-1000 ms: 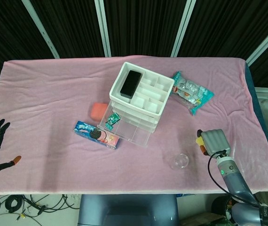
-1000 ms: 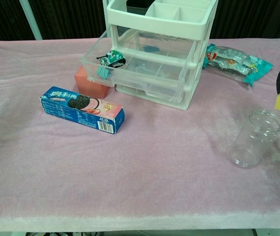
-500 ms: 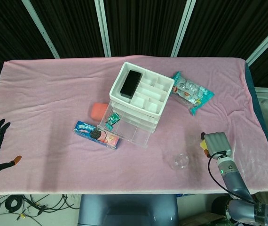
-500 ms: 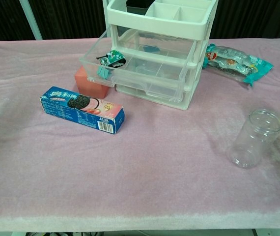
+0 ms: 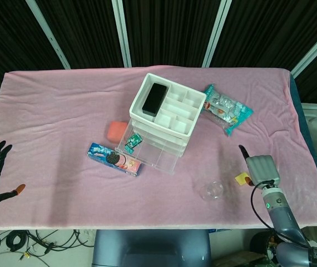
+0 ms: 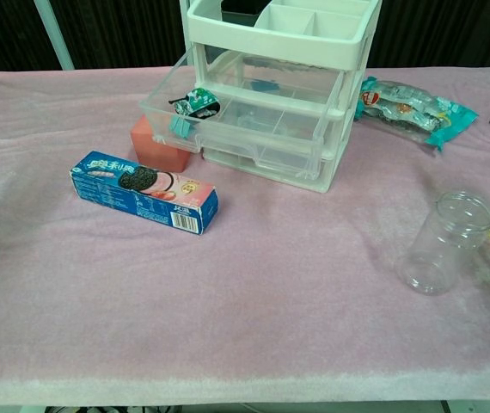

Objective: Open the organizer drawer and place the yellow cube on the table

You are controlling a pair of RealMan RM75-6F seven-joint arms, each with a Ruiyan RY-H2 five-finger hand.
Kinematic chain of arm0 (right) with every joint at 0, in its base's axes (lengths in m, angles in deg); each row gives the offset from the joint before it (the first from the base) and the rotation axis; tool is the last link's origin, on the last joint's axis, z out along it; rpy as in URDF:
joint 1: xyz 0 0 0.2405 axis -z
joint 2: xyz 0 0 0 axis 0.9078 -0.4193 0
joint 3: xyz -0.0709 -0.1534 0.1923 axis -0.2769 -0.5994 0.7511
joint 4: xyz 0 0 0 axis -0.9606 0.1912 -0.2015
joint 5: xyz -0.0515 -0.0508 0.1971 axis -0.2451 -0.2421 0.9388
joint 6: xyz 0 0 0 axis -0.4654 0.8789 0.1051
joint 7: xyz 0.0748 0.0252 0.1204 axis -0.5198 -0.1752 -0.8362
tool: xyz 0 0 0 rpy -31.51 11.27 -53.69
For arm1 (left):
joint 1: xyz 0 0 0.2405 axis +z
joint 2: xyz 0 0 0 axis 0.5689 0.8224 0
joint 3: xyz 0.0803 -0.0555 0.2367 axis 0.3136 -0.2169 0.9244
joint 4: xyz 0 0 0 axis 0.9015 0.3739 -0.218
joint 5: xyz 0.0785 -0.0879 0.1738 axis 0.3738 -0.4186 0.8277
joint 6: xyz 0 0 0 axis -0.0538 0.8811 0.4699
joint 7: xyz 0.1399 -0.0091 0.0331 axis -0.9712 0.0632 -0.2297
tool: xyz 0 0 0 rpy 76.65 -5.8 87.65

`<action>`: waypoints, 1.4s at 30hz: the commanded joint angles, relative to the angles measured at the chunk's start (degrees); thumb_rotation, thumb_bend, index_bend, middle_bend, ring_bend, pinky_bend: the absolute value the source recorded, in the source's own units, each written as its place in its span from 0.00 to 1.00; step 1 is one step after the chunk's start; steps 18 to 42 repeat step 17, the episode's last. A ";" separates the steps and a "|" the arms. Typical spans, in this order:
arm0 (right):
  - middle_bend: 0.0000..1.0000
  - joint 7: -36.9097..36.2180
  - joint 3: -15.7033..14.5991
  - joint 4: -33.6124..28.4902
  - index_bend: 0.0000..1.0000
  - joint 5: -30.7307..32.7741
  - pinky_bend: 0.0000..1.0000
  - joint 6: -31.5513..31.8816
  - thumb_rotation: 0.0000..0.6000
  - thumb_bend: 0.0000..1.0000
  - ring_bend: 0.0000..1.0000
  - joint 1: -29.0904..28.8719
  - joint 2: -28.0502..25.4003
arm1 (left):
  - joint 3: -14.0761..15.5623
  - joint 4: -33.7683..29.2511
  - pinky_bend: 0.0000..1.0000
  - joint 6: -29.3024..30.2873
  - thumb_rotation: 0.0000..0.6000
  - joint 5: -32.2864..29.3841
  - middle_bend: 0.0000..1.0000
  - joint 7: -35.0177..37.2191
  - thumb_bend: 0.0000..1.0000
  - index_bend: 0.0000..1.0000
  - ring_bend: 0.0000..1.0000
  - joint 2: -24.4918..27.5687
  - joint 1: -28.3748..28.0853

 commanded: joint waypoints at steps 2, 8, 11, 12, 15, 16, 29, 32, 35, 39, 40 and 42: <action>0.47 -5.62 -2.30 -1.38 0.02 -12.85 0.50 10.40 1.00 0.15 0.54 6.82 -4.64 | 0.09 0.04 0.00 0.14 1.00 0.12 0.00 -0.43 0.00 0.00 0.00 0.04 0.09; 0.02 -14.48 -6.57 0.88 0.00 -25.23 0.18 20.61 1.00 0.15 0.03 15.51 -7.81 | 0.50 0.26 0.00 -0.02 1.00 0.26 0.00 -2.38 0.00 0.00 0.00 0.17 0.22; 0.00 -18.27 -8.55 3.10 0.00 -29.41 0.16 24.47 1.00 0.12 0.00 19.52 -8.36 | 0.64 0.15 0.00 -0.04 1.00 0.24 0.00 -3.26 0.00 0.00 0.00 0.28 0.31; 0.00 -19.56 -9.33 4.68 0.00 -31.29 0.15 26.23 1.00 0.11 0.00 21.30 -8.15 | 0.64 0.14 0.00 0.13 1.00 0.30 0.00 -3.52 0.00 0.00 0.00 0.31 0.38; 0.00 -21.64 -10.11 8.51 0.00 -34.78 0.15 29.68 1.00 0.10 0.00 24.59 -6.70 | 0.63 0.30 0.00 0.60 1.00 0.42 0.00 -3.95 0.00 0.00 0.00 0.29 0.58; 0.00 -22.05 -10.06 9.38 0.00 -35.39 0.15 30.27 1.00 0.09 0.00 25.21 -6.27 | 0.66 0.31 0.00 0.67 1.00 0.45 0.00 -4.01 0.00 0.00 0.00 0.30 0.64; 0.00 -22.37 -9.95 10.14 0.00 -35.80 0.15 30.54 1.00 0.08 0.00 25.64 -5.95 | 0.70 0.35 0.00 0.70 1.00 0.47 0.00 -4.13 0.00 0.00 0.00 0.33 0.68; 0.00 -22.37 -9.95 10.14 0.00 -35.80 0.15 30.54 1.00 0.08 0.00 25.64 -5.95 | 0.70 0.35 0.00 0.70 1.00 0.47 0.00 -4.13 0.00 0.00 0.00 0.33 0.68; 0.00 -22.37 -9.95 10.14 0.00 -35.80 0.15 30.54 1.00 0.08 0.00 25.64 -5.95 | 0.70 0.35 0.00 0.70 1.00 0.47 0.00 -4.13 0.00 0.00 0.00 0.33 0.68; 0.00 -22.37 -9.95 10.14 0.00 -35.80 0.15 30.54 1.00 0.08 0.00 25.64 -5.95 | 0.70 0.35 0.00 0.70 1.00 0.47 0.00 -4.13 0.00 0.00 0.00 0.33 0.68; 0.00 -22.37 -9.95 10.14 0.00 -35.80 0.15 30.54 1.00 0.08 0.00 25.64 -5.95 | 0.70 0.35 0.00 0.70 1.00 0.47 0.00 -4.13 0.00 0.00 0.00 0.33 0.68; 0.00 -22.37 -9.95 10.14 0.00 -35.80 0.15 30.54 1.00 0.08 0.00 25.64 -5.95 | 0.70 0.35 0.00 0.70 1.00 0.47 0.00 -4.13 0.00 0.00 0.00 0.33 0.68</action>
